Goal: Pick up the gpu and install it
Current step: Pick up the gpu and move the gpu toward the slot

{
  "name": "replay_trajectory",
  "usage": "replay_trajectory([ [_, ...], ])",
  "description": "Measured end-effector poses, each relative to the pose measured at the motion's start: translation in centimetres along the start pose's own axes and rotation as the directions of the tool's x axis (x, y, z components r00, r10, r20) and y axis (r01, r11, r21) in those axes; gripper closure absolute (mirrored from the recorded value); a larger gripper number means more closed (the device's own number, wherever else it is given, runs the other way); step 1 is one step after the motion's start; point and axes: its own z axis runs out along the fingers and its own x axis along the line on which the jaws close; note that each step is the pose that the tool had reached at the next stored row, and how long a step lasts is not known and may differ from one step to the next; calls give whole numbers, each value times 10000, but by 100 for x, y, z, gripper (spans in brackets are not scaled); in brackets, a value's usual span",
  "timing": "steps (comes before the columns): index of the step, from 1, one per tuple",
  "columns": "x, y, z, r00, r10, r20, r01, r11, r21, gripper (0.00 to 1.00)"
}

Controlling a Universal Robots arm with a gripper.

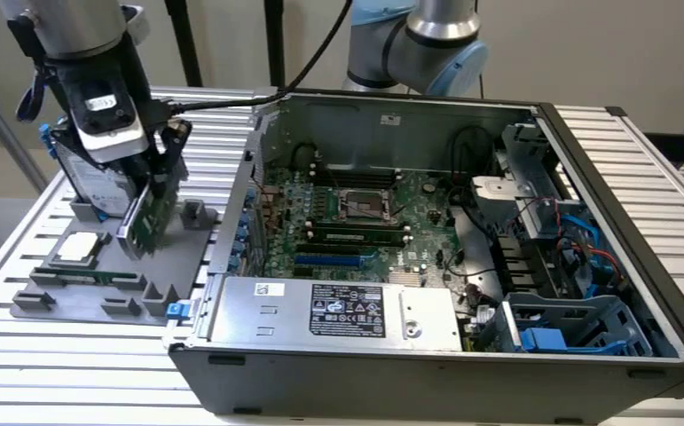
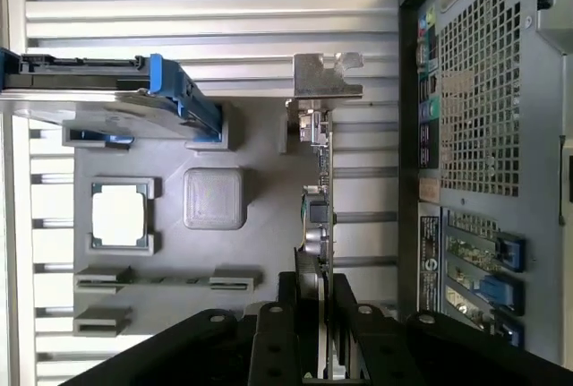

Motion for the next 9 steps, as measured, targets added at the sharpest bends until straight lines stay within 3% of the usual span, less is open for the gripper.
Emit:
replay_trajectory([
  [9,-190,0,-405,10000,3,-38,-3,10000,3,100],
])
